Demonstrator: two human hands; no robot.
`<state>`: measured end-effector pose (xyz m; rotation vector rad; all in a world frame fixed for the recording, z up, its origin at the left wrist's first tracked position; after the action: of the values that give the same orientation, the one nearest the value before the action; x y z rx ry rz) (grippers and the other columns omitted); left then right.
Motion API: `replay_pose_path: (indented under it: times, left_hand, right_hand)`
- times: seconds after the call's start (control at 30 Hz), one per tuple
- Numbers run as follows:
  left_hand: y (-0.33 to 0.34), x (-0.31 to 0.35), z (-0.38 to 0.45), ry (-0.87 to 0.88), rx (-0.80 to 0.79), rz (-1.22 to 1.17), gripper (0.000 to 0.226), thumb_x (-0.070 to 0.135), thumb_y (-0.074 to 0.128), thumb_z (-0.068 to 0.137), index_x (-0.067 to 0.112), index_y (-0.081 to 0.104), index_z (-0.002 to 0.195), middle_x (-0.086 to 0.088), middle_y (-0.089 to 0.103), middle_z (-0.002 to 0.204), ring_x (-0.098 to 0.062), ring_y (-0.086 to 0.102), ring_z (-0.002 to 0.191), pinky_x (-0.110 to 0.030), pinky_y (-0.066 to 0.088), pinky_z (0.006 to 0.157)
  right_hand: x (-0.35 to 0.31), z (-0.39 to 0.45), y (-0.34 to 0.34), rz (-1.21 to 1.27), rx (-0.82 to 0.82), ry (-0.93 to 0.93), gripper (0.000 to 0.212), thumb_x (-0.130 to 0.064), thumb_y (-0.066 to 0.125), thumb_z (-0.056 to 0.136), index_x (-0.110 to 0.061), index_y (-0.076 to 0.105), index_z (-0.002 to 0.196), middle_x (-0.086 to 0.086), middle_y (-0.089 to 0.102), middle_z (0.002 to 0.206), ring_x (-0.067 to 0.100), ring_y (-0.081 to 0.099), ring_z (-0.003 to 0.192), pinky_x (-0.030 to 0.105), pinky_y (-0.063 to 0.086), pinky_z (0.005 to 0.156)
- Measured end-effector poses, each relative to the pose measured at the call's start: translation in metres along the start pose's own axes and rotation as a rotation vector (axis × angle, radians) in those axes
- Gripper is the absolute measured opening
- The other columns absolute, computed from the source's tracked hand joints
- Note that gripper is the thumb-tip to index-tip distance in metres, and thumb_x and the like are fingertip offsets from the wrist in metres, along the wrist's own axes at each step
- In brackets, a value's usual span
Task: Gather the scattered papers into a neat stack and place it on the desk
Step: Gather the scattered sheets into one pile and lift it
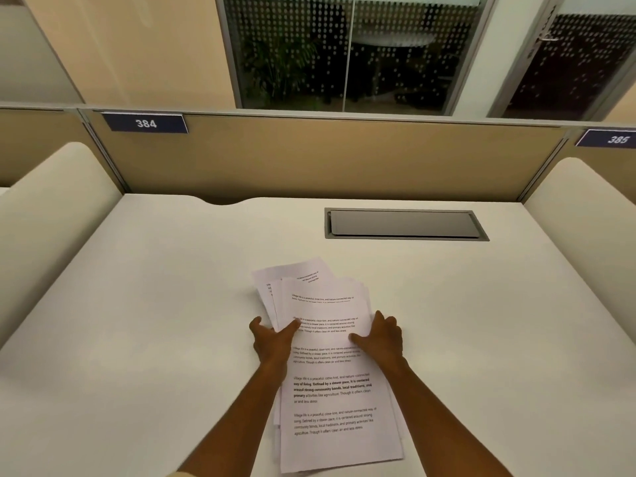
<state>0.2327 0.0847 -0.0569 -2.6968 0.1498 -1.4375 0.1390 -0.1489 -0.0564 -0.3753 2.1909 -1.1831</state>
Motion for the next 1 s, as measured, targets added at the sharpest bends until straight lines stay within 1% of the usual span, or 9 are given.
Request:
replay_pose_path:
  times: [0.1, 0.2, 0.3, 0.43, 0.53, 0.6, 0.73, 0.83, 1.0]
  left_hand:
    - [-0.002, -0.006, -0.001, -0.059, -0.012, -0.094, 0.095, 0.008, 0.086, 0.067, 0.015, 0.027, 0.142, -0.011, 0.051, 0.117, -0.034, 0.06, 0.101, -0.048, 0.054, 0.088]
    - [-0.001, -0.02, 0.008, -0.161, -0.029, -0.198, 0.098, 0.01, 0.095, 0.049, 0.006, 0.043, 0.132, -0.012, 0.057, 0.121, -0.039, 0.065, 0.101, -0.057, 0.054, 0.086]
    - [0.006, -0.026, 0.012, -0.168, -0.03, -0.143, 0.058, 0.004, 0.089, 0.056, -0.002, 0.063, 0.107, -0.023, 0.07, 0.109, -0.041, 0.07, 0.087, -0.058, 0.057, 0.078]
    - [0.016, 0.0, -0.015, -0.006, 0.02, 0.1, 0.024, 0.002, 0.067, 0.084, 0.002, 0.057, 0.106, -0.016, 0.066, 0.111, -0.035, 0.065, 0.095, -0.045, 0.054, 0.091]
    - [0.028, 0.014, -0.022, 0.172, -0.047, 0.231, 0.022, 0.01, 0.062, 0.089, 0.008, 0.054, 0.11, -0.011, 0.061, 0.117, -0.029, 0.059, 0.1, -0.042, 0.053, 0.093]
    - [0.036, 0.019, -0.022, 0.274, -0.12, 0.285, 0.037, 0.019, 0.064, 0.089, 0.008, 0.052, 0.123, -0.007, 0.059, 0.124, -0.028, 0.058, 0.11, -0.047, 0.052, 0.097]
    - [0.053, 0.042, -0.033, 0.407, -0.257, 0.283, 0.04, 0.026, 0.066, 0.088, 0.012, 0.053, 0.124, -0.008, 0.062, 0.12, -0.026, 0.065, 0.102, -0.043, 0.06, 0.082]
    - [0.07, 0.064, -0.048, 0.478, -0.354, 0.26, 0.035, 0.024, 0.066, 0.089, 0.012, 0.055, 0.119, -0.008, 0.065, 0.118, -0.026, 0.069, 0.096, -0.042, 0.062, 0.074]
    - [0.094, 0.098, -0.069, 0.554, -0.416, 0.182, 0.035, 0.023, 0.066, 0.088, 0.012, 0.056, 0.12, -0.008, 0.067, 0.117, -0.029, 0.072, 0.092, -0.048, 0.061, 0.073]
  right_hand:
    - [0.005, -0.004, 0.001, 0.016, 0.0, 0.012, 0.075, -0.053, 0.069, 0.077, -0.011, 0.042, 0.132, 0.013, 0.047, 0.129, 0.033, 0.046, 0.123, 0.038, 0.044, 0.096]
    - [0.01, -0.006, 0.003, 0.028, -0.003, 0.019, 0.073, -0.051, 0.068, 0.08, -0.011, 0.04, 0.134, 0.013, 0.047, 0.13, 0.032, 0.047, 0.123, 0.037, 0.045, 0.096]
    - [0.015, -0.007, 0.002, 0.057, 0.0, 0.017, 0.07, -0.049, 0.067, 0.081, -0.011, 0.04, 0.133, 0.013, 0.047, 0.129, 0.031, 0.048, 0.122, 0.037, 0.046, 0.095]
    - [0.023, -0.006, -0.002, 0.113, -0.011, -0.013, 0.068, -0.048, 0.067, 0.082, -0.01, 0.044, 0.133, 0.012, 0.051, 0.129, 0.029, 0.053, 0.12, 0.034, 0.046, 0.092]
    - [0.032, 0.0, -0.007, 0.214, -0.024, -0.036, 0.07, -0.047, 0.07, 0.079, -0.01, 0.047, 0.135, 0.009, 0.055, 0.132, 0.026, 0.054, 0.122, 0.033, 0.046, 0.095]
    - [0.041, 0.005, -0.013, 0.304, -0.029, -0.035, 0.076, -0.045, 0.074, 0.077, -0.01, 0.046, 0.139, 0.01, 0.057, 0.133, 0.026, 0.054, 0.123, 0.034, 0.045, 0.099]
    - [0.06, 0.014, -0.032, 0.582, 0.003, -0.053, 0.094, -0.037, 0.085, 0.068, -0.01, 0.037, 0.144, 0.012, 0.056, 0.133, 0.028, 0.057, 0.118, 0.039, 0.05, 0.099]
    - [0.073, 0.018, -0.045, 0.861, -0.053, -0.064, 0.103, -0.031, 0.087, 0.067, -0.016, 0.024, 0.148, 0.001, 0.052, 0.129, 0.025, 0.054, 0.119, 0.044, 0.05, 0.097]
    - [0.071, 0.019, -0.082, 1.108, -0.164, -0.164, 0.053, -0.019, 0.079, 0.077, -0.016, 0.055, 0.124, 0.01, 0.066, 0.125, 0.025, 0.067, 0.105, 0.036, 0.061, 0.076]
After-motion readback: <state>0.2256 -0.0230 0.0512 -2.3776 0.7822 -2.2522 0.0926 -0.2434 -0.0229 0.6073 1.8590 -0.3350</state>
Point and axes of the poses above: each hand's wrist, its own z-axis towards the middle knuckle, its own y-axis out of the palm, x = y × z, the point moved 7 cm from there along z, towards the middle knuckle
